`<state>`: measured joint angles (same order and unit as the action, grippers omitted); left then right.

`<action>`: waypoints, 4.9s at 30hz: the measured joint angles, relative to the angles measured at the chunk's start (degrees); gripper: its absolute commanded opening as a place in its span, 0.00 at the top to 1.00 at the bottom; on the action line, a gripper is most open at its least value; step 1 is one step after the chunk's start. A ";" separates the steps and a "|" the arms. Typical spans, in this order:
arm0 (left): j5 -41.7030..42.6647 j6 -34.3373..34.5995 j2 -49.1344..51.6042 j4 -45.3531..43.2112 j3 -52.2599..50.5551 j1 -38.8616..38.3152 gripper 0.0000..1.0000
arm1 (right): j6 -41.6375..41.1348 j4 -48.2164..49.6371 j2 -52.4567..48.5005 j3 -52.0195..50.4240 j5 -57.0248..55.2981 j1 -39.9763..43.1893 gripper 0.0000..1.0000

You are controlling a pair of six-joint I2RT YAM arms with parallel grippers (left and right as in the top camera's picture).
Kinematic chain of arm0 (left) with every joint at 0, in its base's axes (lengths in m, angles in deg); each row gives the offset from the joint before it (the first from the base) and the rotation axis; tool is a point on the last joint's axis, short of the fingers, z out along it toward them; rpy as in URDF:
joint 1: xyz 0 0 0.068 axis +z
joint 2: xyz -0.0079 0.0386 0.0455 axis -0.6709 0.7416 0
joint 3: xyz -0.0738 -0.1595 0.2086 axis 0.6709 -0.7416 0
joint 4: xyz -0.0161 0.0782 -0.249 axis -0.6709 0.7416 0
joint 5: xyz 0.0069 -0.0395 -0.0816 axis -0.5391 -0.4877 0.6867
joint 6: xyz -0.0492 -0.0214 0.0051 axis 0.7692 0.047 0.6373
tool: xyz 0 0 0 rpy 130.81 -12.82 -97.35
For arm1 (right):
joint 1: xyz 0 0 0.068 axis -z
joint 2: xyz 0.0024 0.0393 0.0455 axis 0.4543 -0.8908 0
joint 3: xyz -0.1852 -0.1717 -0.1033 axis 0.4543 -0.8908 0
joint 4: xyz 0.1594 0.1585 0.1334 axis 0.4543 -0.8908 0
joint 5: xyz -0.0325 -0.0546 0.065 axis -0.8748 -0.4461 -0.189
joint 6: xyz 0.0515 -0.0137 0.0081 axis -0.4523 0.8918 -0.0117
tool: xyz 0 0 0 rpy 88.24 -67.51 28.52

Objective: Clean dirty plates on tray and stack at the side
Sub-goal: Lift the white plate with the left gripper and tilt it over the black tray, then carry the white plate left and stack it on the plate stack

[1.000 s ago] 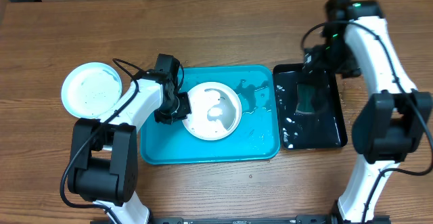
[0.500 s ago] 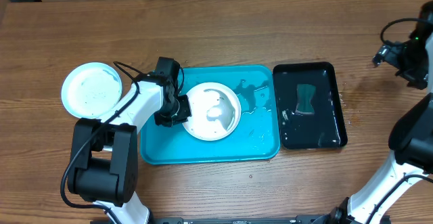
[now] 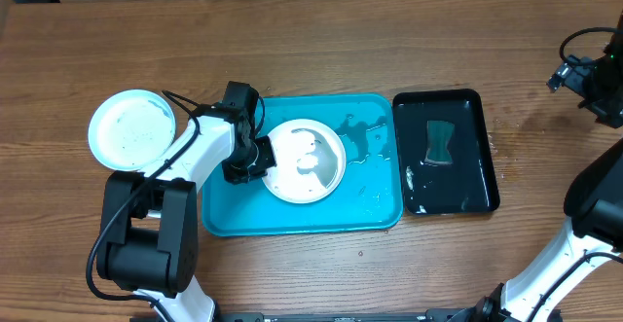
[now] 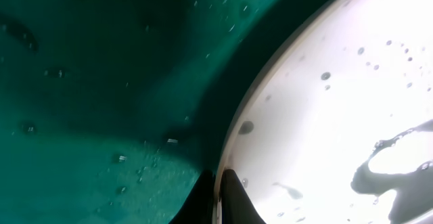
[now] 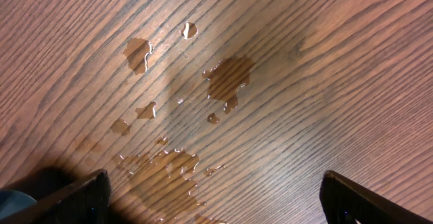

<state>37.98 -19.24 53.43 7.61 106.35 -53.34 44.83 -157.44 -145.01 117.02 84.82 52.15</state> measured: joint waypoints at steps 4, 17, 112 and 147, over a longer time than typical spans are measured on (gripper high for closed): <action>-0.09 -0.04 0.04 2.82 1.33 0.00 0.96 | -0.02 -0.02 0.00 0.00 0.00 0.00 0.00; -5.55 -0.44 0.46 17.73 20.41 0.00 0.96 | 0.00 0.04 0.00 0.00 0.00 0.00 0.00; -77.46 -46.01 1.31 -37.88 29.40 -57.72 0.96 | 0.02 0.07 0.00 0.00 0.02 0.00 0.00; 1.99 4.20 1.66 1.14 29.73 -9.88 0.96 | -0.04 0.07 0.00 0.00 0.02 0.00 0.00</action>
<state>39.97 -15.04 55.09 8.74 136.08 -63.21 44.79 -157.37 -145.01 117.02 84.85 52.15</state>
